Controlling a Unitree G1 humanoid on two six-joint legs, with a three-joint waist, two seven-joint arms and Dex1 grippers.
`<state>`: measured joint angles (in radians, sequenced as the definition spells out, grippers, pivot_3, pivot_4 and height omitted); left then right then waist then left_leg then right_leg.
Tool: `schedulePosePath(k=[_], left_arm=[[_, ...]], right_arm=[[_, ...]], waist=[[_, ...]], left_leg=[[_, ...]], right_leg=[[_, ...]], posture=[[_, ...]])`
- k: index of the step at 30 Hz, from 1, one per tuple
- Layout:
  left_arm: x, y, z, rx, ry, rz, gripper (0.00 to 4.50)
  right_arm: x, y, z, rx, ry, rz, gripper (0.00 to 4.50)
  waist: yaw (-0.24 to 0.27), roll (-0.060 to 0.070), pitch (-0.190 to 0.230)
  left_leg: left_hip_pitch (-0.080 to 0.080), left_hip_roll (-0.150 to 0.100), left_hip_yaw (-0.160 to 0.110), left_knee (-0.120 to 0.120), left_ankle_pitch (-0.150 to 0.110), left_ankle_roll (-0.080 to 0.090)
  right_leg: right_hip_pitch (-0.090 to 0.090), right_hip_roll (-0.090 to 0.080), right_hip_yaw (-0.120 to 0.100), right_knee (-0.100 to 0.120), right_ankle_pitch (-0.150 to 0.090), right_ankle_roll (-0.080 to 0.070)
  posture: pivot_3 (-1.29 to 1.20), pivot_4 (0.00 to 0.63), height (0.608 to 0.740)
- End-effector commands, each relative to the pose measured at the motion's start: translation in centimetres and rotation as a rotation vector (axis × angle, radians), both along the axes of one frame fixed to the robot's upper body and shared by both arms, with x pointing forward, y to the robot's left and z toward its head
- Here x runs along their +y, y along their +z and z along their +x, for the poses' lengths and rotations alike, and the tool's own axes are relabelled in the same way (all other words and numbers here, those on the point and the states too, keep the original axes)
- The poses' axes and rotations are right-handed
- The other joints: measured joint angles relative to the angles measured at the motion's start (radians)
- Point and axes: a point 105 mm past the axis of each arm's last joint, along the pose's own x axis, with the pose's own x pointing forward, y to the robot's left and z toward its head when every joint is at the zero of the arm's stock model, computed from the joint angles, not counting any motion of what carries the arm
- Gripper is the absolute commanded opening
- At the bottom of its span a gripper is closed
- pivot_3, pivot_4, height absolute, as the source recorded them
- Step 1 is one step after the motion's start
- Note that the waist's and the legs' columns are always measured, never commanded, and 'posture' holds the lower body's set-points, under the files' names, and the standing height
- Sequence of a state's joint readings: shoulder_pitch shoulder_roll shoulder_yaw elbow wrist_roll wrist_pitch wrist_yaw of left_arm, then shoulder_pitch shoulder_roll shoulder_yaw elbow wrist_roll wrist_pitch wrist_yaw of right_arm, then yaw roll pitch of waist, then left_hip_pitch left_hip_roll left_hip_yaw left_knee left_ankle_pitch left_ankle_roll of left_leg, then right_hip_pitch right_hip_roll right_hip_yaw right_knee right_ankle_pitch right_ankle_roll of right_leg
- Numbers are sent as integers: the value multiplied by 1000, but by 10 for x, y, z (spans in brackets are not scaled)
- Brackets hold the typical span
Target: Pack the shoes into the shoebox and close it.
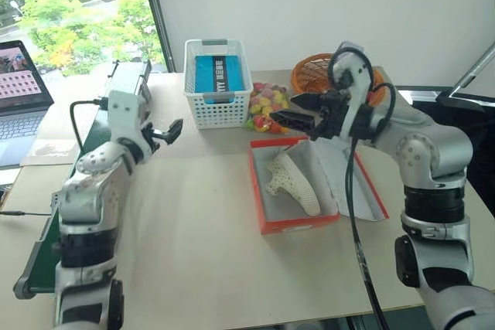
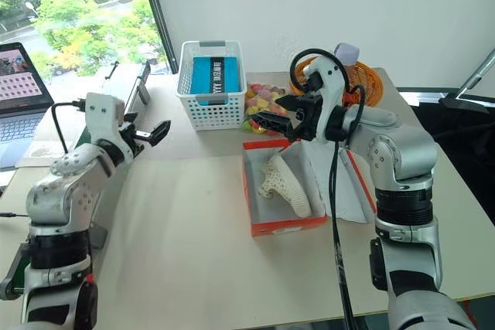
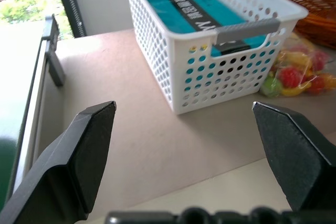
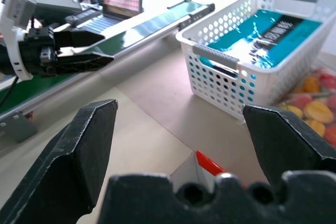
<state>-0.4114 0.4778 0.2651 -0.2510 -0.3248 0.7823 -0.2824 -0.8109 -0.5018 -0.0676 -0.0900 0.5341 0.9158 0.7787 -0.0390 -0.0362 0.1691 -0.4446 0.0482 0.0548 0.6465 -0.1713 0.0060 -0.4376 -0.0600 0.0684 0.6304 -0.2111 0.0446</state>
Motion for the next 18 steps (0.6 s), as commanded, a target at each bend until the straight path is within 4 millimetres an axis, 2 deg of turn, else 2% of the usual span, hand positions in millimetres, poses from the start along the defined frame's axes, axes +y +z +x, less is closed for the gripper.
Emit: schedulePosePath(k=[1,4,8,10,13,18], left_arm=[[22,20,-17,-93,94,19,4458],[39,21,-25,-120,160,5,4458],[72,4,-40,-101,231,21,4458],[78,-1,-45,-107,240,19,4458],[85,-15,-54,-88,261,21,4458],[89,-25,-65,-95,262,27,4458]], right_arm=[[-2,7,-1,-6,16,82,4475],[3,1,-3,19,50,85,4475],[16,-12,-9,15,106,71,4475],[17,-18,-8,1,103,53,4475],[11,-37,3,-112,12,-94,4475],[-7,-55,17,-112,-103,-153,4475]], waist=[[-1,0,0],[-1,0,0],[-5,0,0],[-4,0,0],[-4,0,0],[2,-1,0]], left_leg=[[0,0,0,0,0,0],[0,0,0,0,0,0],[2,1,0,0,0,-1],[2,1,1,0,0,-1],[2,1,1,0,0,-1],[2,1,2,0,1,-1]], right_leg=[[0,0,0,0,0,0],[0,0,0,1,0,-1],[1,0,0,0,1,-1],[0,0,0,1,0,-1],[1,0,0,1,0,-1],[1,0,0,0,0,-2]], posture=[[0,150,740],[0,150,740],[0,150,740],[0,150,740],[0,150,740],[0,150,740]])
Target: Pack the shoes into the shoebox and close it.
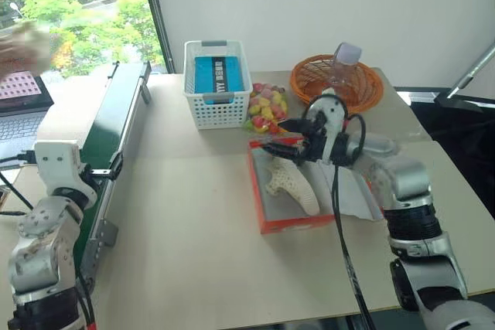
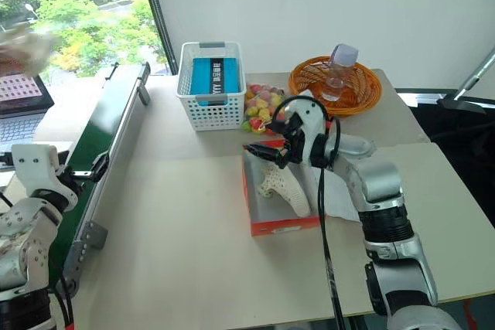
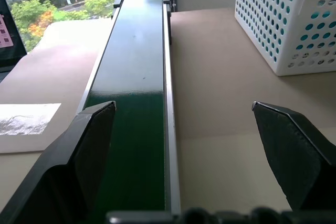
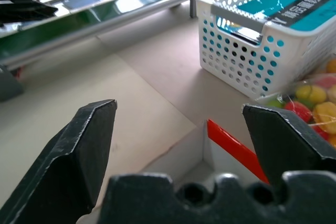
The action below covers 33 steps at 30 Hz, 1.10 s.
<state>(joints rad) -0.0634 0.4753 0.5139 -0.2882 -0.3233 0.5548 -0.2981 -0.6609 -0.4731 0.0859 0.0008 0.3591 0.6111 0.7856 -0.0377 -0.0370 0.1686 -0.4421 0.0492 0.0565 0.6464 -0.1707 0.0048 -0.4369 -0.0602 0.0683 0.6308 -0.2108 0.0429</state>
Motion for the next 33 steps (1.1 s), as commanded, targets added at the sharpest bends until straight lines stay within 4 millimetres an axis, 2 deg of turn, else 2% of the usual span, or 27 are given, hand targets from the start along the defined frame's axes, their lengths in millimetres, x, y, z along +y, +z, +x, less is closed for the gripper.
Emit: schedulePosePath(k=[1,5,10,15,22,27,33], left_arm=[[6,11,-7,-64,10,25,4458],[19,10,-11,-71,52,31,4458],[33,9,-10,-73,99,21,4458],[42,13,0,-71,122,30,4458],[48,23,21,-84,102,35,4458],[50,11,52,-49,72,0,4458],[47,-9,62,20,52,-32,4458]], right_arm=[[-16,7,9,-72,-80,-30,4475],[-24,1,13,-22,-123,-23,4475],[-17,1,11,29,-108,28,4475],[-6,2,8,45,-84,56,4475],[-5,3,9,35,-101,52,4475],[2,8,5,2,-66,18,4475],[1,11,0,-17,-57,-24,4475]], waist=[[0,0,0],[-2,0,0],[-5,0,0],[-4,0,0],[-2,0,0],[1,0,0],[-4,0,0]], left_leg=[[0,0,0,0,0,0],[0,0,0,0,0,0],[1,1,0,0,0,0],[1,1,0,0,0,0],[1,1,0,0,0,-1],[1,0,0,0,1,-1],[0,1,1,-1,1,-1]], right_leg=[[0,0,0,0,0,0],[0,0,0,0,1,-1],[0,0,0,0,1,-1],[0,1,0,1,1,-1],[0,1,0,1,1,-1],[0,1,0,1,1,-1],[-1,0,0,0,1,-1]], posture=[[0,150,740],[0,150,740],[0,150,740],[0,150,740],[0,150,740],[0,150,740],[0,150,740]])
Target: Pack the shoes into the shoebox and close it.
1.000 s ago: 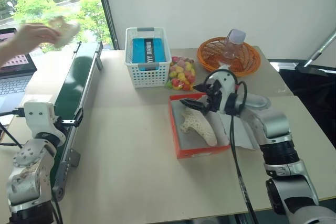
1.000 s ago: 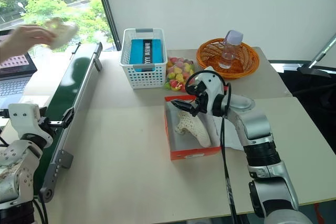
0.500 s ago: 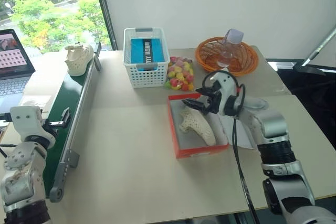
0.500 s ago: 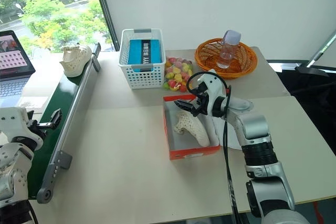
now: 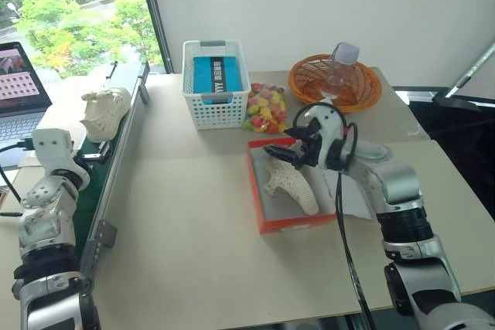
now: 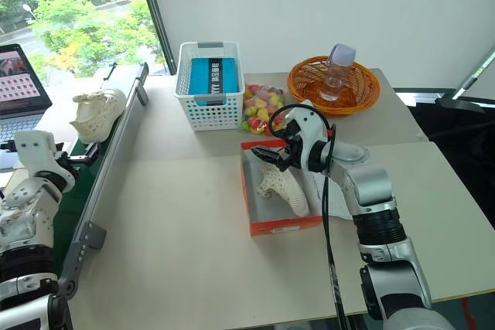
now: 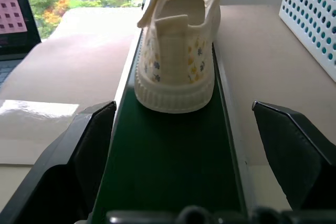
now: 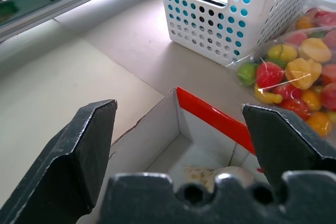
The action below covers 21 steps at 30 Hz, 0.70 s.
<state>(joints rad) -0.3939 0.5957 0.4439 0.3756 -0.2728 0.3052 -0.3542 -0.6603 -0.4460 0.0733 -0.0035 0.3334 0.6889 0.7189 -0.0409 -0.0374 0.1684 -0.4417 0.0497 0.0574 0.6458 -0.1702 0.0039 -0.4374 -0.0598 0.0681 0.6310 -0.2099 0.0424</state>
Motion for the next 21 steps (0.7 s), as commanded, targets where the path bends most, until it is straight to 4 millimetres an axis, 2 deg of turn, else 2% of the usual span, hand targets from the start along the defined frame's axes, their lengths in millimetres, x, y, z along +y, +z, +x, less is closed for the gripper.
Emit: schedulePosePath(k=[1,9,20,21], left_arm=[[4,4,2,-2,4,20,4458],[11,-13,-2,54,61,-15,4458],[0,-18,-4,42,26,-44,4458],[-3,-16,-3,31,11,-53,3942]], right_arm=[[4,19,-7,-68,33,-26,4475],[3,17,-8,-59,30,-52,4475],[4,19,-6,-60,31,-59,4475],[4,19,-6,-63,30,-61,4500]], waist=[[-1,0,0],[7,0,0],[20,0,0],[24,0,0]], left_leg=[[0,0,0,0,0,0],[0,0,0,0,1,-1],[0,0,0,0,1,-1],[1,0,0,0,1,-1]], right_leg=[[0,0,0,0,0,0],[0,0,0,1,1,0],[0,0,0,1,1,-1],[0,0,0,1,1,-1]], posture=[[0,150,740],[0,150,740],[0,150,740],[0,150,740]])
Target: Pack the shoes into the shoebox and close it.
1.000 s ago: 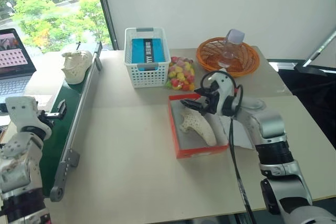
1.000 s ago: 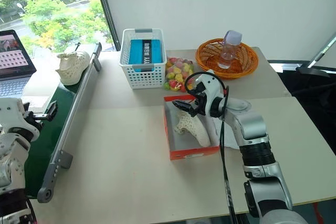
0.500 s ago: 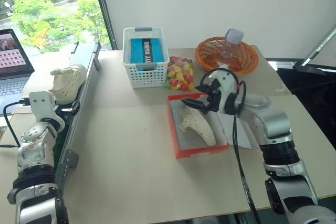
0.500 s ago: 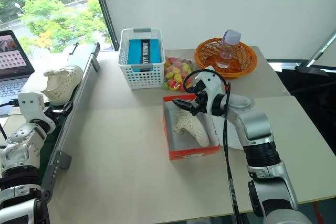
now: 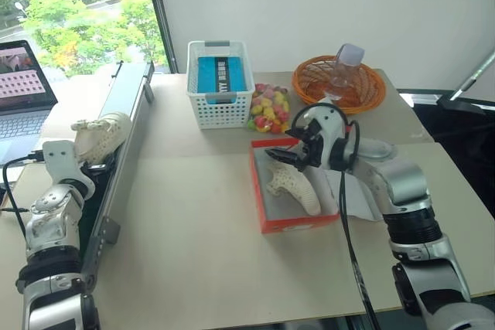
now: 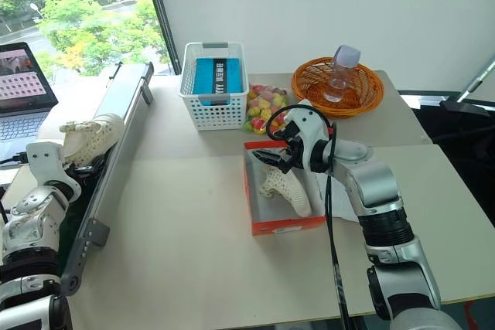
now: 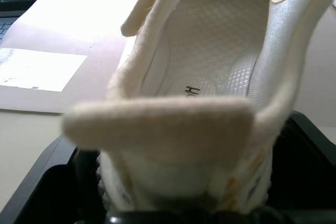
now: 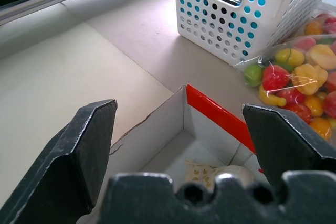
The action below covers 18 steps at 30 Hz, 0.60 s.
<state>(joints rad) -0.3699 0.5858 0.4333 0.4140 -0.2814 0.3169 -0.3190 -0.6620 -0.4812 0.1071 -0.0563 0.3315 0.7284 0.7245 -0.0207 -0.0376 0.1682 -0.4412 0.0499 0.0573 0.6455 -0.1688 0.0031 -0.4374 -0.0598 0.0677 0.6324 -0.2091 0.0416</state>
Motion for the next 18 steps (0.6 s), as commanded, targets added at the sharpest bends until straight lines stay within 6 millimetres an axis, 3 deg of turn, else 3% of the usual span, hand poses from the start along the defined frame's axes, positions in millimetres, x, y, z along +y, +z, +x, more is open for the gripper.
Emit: schedulePosePath(k=[1,3,6,11,14,18], left_arm=[[-10,7,2,-44,-40,-25,3826],[-13,11,4,-49,-48,-10,3290],[-15,25,10,-79,-35,8,2965],[-46,71,23,-225,-121,9,2965],[-92,116,32,-360,-251,-16,2965],[-150,146,34,-434,-404,-61,2965]], right_arm=[[2,18,1,-62,7,-4,4500],[1,19,3,-68,-1,-7,4500],[0,21,5,-71,-8,-6,4500],[1,27,5,-60,-10,44,4500],[4,53,7,-10,-21,249,4500],[2,80,8,61,-35,473,4500]], waist=[[7,0,0],[12,0,0],[17,0,0],[21,-1,0],[21,-4,2],[17,-5,2]], left_leg=[[0,0,0,0,0,0],[0,0,0,0,0,0],[0,0,0,0,0,0],[-1,0,0,0,0,0],[-5,0,-1,0,1,0],[-5,0,-1,1,1,0]], right_leg=[[0,0,0,0,0,0],[0,0,0,0,0,0],[0,0,-1,0,0,0],[0,0,-1,-1,0,0],[-2,0,-2,-2,1,1],[-1,0,-1,-2,2,2]], posture=[[0,150,740],[0,150,740],[0,150,740],[0,150,740],[0,150,740],[0,150,740]])
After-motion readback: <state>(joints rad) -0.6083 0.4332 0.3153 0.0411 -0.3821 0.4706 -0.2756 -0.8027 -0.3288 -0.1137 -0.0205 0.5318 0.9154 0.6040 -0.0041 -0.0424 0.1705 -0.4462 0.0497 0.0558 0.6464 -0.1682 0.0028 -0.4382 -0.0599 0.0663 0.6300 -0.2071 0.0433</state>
